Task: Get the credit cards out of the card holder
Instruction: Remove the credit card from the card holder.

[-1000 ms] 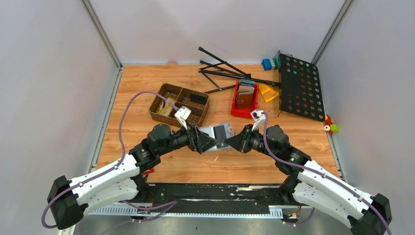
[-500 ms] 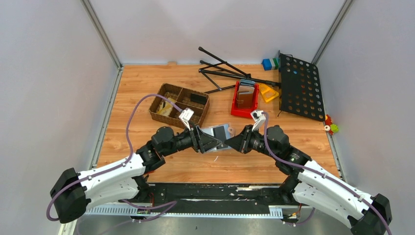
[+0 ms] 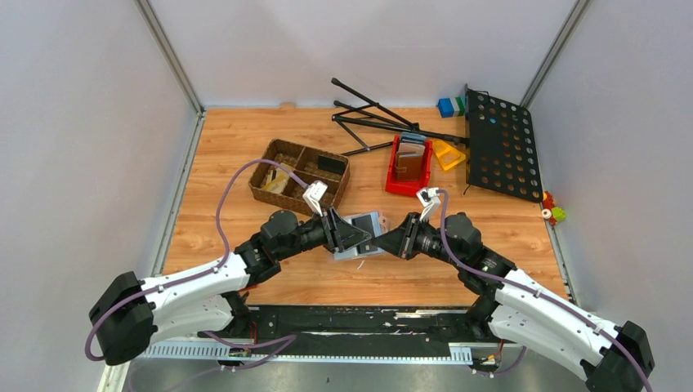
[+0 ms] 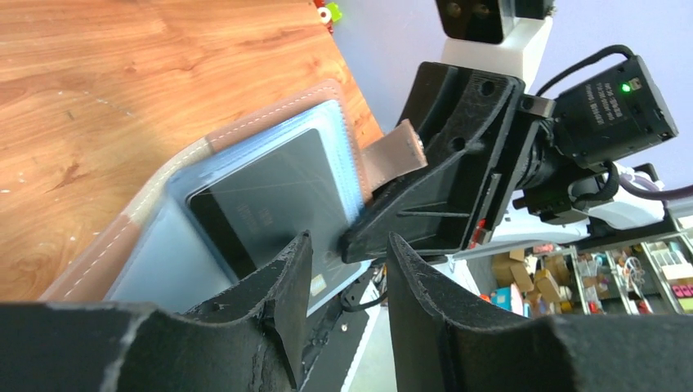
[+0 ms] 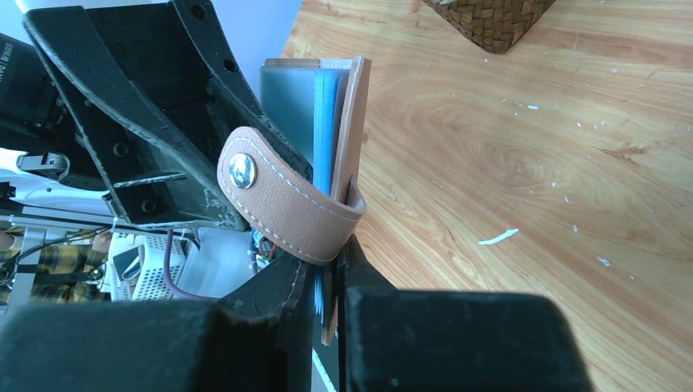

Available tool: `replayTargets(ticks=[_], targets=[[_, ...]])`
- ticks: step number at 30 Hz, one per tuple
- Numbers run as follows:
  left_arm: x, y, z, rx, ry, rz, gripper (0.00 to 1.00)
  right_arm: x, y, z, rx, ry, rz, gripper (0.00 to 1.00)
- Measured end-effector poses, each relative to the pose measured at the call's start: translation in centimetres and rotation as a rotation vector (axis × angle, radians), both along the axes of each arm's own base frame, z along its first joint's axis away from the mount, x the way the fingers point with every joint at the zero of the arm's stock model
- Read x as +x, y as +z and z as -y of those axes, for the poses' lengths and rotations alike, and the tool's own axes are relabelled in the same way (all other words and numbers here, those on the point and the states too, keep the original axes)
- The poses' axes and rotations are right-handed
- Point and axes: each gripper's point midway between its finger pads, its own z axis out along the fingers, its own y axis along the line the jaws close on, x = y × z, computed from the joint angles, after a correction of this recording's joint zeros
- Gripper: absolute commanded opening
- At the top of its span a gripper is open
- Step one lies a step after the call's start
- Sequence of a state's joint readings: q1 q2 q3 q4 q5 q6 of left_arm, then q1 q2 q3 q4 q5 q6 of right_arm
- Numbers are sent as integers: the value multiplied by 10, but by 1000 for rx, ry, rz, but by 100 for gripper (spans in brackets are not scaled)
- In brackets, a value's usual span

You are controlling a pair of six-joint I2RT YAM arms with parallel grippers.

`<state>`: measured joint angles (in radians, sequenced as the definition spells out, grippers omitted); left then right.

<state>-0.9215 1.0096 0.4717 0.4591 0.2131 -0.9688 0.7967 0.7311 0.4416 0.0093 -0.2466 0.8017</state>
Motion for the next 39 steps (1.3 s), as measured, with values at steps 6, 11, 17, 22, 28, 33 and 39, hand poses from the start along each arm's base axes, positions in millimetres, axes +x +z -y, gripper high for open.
replayTargets(ticks=[6,11,17,22,28,33,39], targets=[[2,-6,-11,20,51,-27,44,-1,6,1,19,-6,6,0],[-1,-15,-16,31,59,-46,43,-1,7,2,27,-12,1,0],[-2,-18,-17,26,60,-66,41,-1,6,2,33,-14,-24,0],[-2,-17,-17,13,60,-82,40,-2,7,2,39,-17,-31,0],[0,-19,-18,7,64,-97,40,-2,7,1,43,-19,-38,0],[2,-22,-20,20,73,-106,40,-2,5,2,39,-19,-42,0],[2,-24,-21,24,75,-114,40,-2,3,2,37,-19,-44,0]])
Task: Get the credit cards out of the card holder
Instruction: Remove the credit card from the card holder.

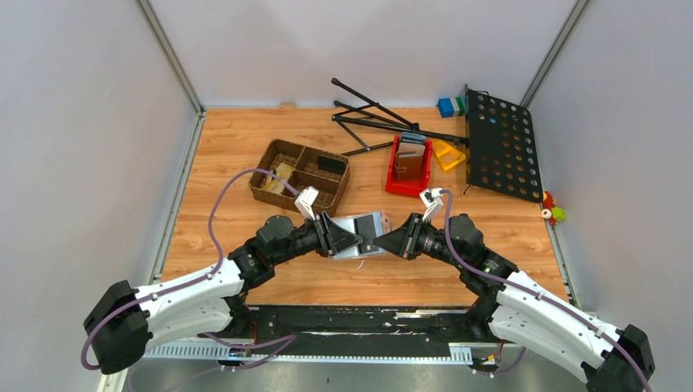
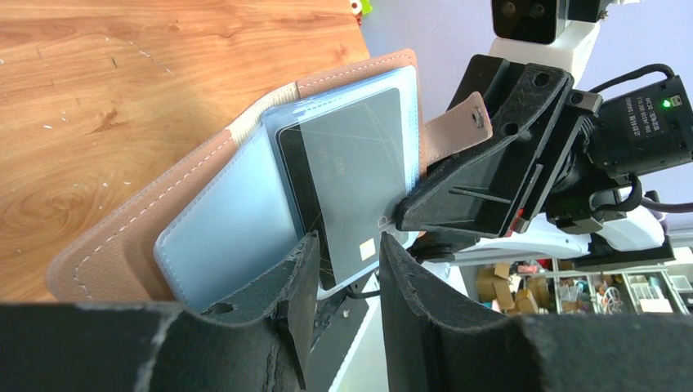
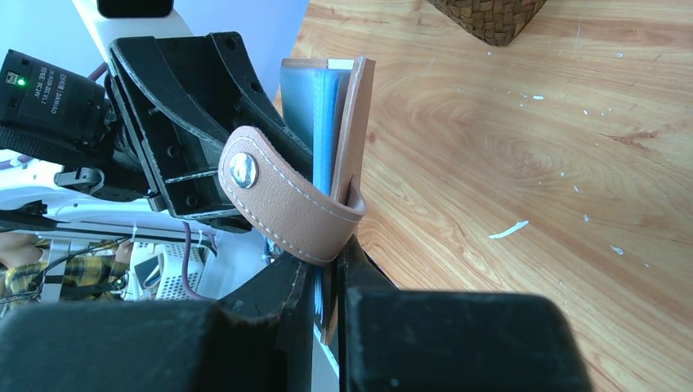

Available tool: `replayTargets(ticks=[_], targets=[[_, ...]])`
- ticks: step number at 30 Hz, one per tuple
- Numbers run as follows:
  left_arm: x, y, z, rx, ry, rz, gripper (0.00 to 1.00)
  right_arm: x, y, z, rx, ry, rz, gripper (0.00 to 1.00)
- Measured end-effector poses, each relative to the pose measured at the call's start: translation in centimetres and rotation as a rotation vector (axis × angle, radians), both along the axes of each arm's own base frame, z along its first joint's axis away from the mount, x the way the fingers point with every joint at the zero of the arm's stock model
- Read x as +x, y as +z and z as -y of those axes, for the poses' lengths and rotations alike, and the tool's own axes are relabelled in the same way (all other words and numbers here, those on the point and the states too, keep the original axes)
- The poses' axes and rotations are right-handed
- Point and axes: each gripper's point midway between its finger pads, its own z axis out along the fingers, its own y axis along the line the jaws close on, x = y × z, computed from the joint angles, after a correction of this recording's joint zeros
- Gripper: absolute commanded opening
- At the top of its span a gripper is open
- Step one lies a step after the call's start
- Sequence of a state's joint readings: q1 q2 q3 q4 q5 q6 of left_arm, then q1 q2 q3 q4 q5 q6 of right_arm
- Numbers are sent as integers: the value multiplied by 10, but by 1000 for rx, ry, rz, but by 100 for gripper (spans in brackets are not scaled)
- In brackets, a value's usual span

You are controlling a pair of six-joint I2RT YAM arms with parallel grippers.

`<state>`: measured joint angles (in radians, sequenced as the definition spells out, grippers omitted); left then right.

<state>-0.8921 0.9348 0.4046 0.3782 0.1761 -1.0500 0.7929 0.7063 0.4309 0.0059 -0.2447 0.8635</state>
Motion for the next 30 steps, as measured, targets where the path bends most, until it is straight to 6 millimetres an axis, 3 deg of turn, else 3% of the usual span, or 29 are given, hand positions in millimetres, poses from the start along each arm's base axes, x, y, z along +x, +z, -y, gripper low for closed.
replayTargets(ticks=[15,25,30], targets=[[-1,-7,-1,14,-5,-15,39,-1,1,-1,5,3,-2,0],[-5,-6,-4,-82,-33,-57,28,-1,0,-2,26,6,-13,0],[-5,-6,-8,-133,-33,-76,26,-2,-1,-5,68,21,-25,0]])
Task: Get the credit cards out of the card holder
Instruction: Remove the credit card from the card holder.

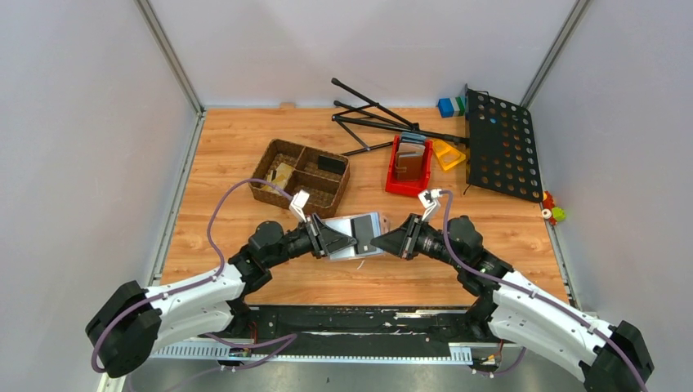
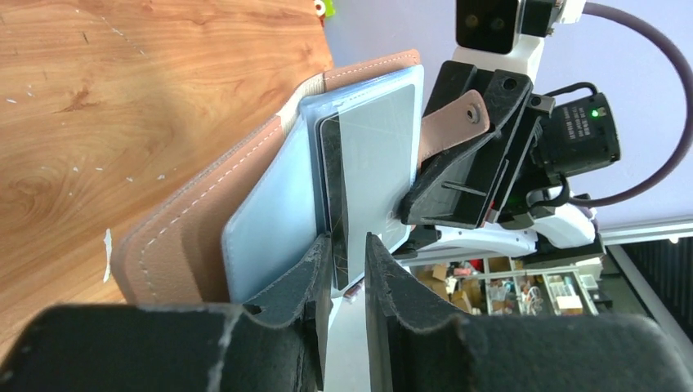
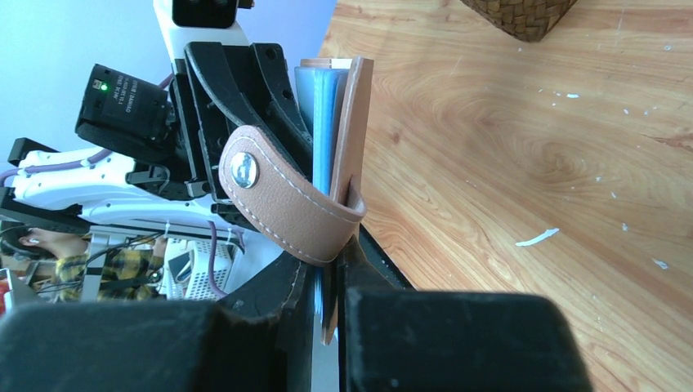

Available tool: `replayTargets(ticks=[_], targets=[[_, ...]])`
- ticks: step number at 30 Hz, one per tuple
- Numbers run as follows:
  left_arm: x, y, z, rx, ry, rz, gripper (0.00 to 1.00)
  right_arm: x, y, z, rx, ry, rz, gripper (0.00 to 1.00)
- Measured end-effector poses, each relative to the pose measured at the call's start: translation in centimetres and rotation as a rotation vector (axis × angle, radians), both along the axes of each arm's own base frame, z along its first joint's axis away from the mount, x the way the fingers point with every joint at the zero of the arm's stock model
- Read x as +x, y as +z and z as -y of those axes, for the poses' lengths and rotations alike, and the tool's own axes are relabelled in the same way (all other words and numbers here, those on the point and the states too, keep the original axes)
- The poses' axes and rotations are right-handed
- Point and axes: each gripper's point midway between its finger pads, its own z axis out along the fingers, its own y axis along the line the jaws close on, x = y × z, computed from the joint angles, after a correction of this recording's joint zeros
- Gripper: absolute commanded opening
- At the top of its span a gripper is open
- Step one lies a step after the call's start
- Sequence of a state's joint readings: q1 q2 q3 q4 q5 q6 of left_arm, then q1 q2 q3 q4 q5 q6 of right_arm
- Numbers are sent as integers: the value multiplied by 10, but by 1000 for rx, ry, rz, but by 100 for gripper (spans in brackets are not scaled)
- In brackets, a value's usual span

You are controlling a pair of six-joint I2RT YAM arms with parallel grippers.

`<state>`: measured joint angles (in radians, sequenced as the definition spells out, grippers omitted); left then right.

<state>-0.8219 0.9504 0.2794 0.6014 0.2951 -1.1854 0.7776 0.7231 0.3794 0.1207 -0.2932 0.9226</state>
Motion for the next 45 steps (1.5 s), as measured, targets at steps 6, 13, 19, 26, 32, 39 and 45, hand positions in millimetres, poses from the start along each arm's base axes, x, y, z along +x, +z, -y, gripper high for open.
replayTargets(ticks=[6,13,19,26,32,39,45], targets=[[3,-2,-4,-37,12,-21,22,1,-1,-5,73,29,-13,2],[3,12,-7,-130,11,-12,20,0,13,-6,152,47,16,5],[6,30,-4,-232,-7,-1,20,2,27,-5,211,47,44,9],[7,42,-3,-303,-37,4,22,2,41,-7,273,70,61,10],[0,61,-6,-358,-76,51,22,0,51,-4,309,89,70,8],[-11,77,-6,-383,-130,96,23,-2,52,-3,315,108,64,0],[-20,82,-6,-398,-180,113,23,-7,52,-3,313,139,63,0]])
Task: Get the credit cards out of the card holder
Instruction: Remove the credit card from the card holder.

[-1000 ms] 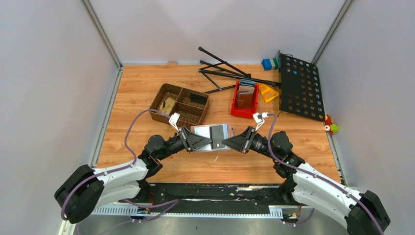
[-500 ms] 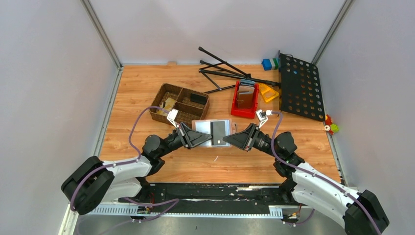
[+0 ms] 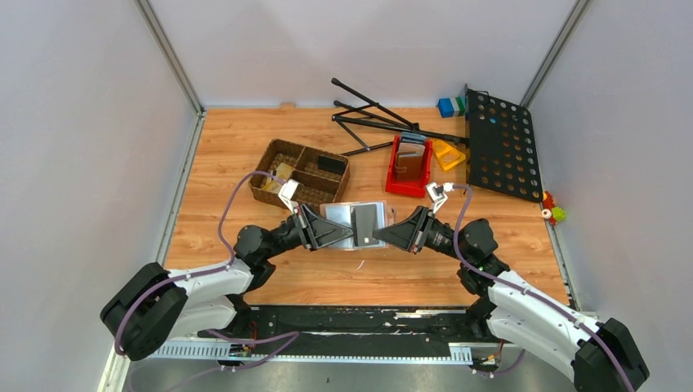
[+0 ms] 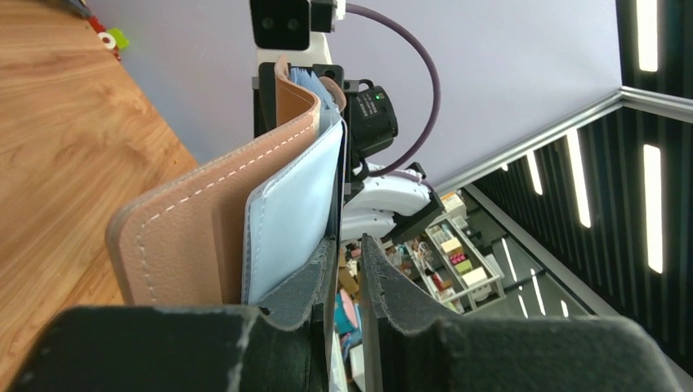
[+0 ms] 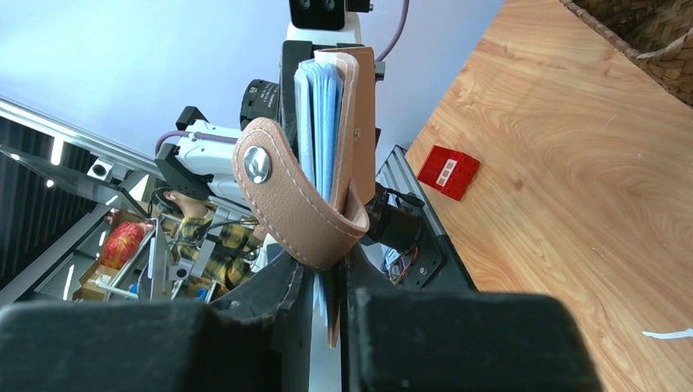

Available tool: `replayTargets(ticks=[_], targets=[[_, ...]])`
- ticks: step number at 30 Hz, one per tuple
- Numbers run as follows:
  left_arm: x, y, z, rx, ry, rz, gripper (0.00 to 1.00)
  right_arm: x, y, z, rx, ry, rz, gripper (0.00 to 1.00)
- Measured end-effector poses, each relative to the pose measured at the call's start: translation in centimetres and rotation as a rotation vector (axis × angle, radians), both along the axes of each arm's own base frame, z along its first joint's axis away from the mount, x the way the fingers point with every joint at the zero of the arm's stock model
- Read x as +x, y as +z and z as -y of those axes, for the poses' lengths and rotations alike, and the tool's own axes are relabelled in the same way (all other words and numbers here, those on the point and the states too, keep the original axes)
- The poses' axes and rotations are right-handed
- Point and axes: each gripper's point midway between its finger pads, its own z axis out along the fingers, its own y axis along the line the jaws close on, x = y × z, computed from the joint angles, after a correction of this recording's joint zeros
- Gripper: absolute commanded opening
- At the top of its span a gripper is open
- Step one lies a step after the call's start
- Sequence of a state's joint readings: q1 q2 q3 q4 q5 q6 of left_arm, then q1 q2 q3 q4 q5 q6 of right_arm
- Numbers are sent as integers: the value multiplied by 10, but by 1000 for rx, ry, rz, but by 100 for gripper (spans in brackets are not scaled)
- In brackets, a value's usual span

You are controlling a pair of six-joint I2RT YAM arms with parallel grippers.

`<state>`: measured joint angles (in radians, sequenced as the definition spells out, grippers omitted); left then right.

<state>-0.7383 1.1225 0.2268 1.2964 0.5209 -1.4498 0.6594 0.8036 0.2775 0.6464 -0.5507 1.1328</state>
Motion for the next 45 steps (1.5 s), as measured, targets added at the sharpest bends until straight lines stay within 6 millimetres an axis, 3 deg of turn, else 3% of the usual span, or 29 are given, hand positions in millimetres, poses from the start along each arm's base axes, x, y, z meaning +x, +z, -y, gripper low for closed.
replayTargets(ticks=[11,20,24,27,30,34,36,40,43,45], targets=[[-5,9,0,-6,-25,43,28,-1,5,-4,2,57,28,0],[4,-12,5,126,19,29,31,4,-9,-3,-51,49,27,0],[15,-36,8,217,53,-24,19,4,-17,-3,-86,47,25,0],[20,-55,10,272,62,-78,1,4,-26,-3,-117,55,8,0],[22,-71,11,319,59,-122,0,4,-36,-3,-150,60,-18,2],[21,-78,12,340,55,-144,0,3,-44,-2,-183,55,-34,29],[20,-78,13,341,54,-145,0,0,-43,-3,-186,64,-34,35],[6,-69,17,320,6,-118,0,-13,-44,-9,-200,113,-32,35],[-2,-61,18,300,-20,-91,0,-14,-46,-9,-206,115,-44,21],[-4,-59,18,294,-28,-82,0,-13,-45,-9,-201,107,-47,25]])
